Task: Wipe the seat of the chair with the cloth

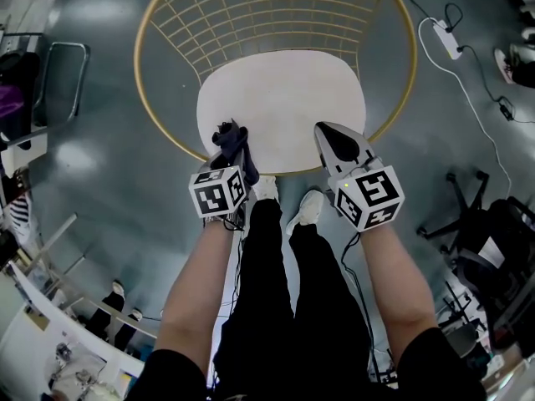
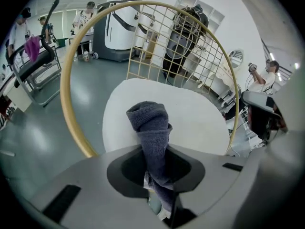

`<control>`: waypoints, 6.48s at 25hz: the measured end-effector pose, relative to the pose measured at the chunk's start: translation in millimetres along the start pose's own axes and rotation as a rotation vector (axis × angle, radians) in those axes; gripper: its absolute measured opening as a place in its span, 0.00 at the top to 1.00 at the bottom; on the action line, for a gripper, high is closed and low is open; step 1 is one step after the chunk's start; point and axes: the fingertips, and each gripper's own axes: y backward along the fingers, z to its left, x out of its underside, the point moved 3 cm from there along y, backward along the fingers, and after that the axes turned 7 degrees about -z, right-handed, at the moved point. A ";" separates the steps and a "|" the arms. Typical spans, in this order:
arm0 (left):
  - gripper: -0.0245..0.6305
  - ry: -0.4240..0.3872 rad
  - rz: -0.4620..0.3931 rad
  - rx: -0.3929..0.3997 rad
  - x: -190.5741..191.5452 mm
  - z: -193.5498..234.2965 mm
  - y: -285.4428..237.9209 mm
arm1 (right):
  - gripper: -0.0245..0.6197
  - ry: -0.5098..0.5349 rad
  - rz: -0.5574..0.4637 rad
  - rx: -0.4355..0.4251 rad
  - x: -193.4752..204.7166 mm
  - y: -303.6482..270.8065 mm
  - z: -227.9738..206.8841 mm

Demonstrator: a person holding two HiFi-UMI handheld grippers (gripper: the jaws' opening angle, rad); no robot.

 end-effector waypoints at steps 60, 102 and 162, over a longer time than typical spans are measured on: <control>0.83 -0.210 -0.077 0.615 -78.6 -267.0 -102.9 | 0.94 -0.152 -0.054 0.288 43.8 100.4 -144.5; 0.83 -0.086 -0.006 0.112 -70.7 -40.6 -67.4 | 0.94 -0.042 0.031 0.056 22.1 -4.7 -57.5; 0.83 -0.281 -0.106 0.420 -134.0 -182.9 -84.6 | 0.94 -0.115 -0.022 0.226 8.3 53.6 -110.4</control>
